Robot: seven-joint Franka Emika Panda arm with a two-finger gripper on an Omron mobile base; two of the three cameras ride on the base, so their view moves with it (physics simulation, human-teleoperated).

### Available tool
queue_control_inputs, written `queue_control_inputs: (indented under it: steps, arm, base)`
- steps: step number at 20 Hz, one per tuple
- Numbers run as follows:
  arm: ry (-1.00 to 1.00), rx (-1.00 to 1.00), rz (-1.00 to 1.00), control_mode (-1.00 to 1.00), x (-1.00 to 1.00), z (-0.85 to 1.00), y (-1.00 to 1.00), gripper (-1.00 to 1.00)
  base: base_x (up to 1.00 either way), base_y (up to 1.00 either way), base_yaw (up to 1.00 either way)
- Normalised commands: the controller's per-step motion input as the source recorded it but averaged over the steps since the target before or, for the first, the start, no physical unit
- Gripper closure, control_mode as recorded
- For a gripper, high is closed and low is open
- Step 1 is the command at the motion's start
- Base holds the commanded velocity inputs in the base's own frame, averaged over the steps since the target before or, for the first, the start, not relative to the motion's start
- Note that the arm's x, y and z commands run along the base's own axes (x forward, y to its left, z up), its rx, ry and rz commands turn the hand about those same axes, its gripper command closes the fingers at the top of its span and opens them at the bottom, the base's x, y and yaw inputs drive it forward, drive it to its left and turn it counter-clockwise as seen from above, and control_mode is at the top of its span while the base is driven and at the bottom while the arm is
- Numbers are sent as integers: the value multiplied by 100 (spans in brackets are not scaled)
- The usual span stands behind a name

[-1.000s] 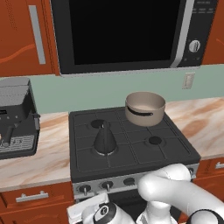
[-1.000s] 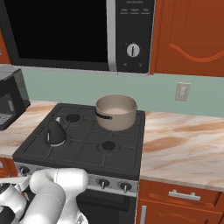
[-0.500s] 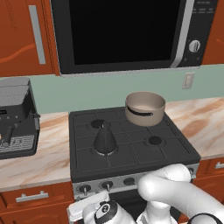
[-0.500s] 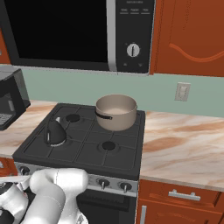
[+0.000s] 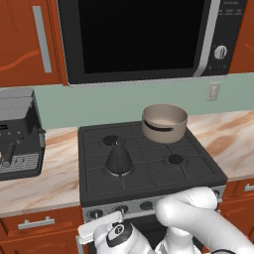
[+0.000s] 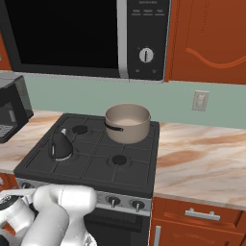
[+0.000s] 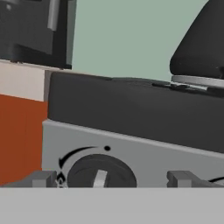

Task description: Pick the kettle from the counter and place it on a stove burner. Then turn the burner on.

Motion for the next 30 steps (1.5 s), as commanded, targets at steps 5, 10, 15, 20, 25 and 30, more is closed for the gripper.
queue_control_inputs:
  steps: [5, 10, 15, 20, 25, 30]
  arm:
    - [0, 0, 0, -100, 18, 0, 0, -100]
    - [1, -3, 0, -100, 2, -34, 0, -100]
    - [1, -3, 0, -100, 0, -37, 1, -100]
    - [0, 0, 0, -100, 0, -2, 0, -100]
    - [0, -2, 0, -100, 0, -19, 0, -100]
    - [0, 0, 0, -100, 1, 0, 0, -100]
  base:
    - [0, 0, 0]
    - [0, 0, 0]
    - [0, 0, 0]
    - [0, 0, 0]
    - [0, 0, 0]
    - [0, 0, 0]
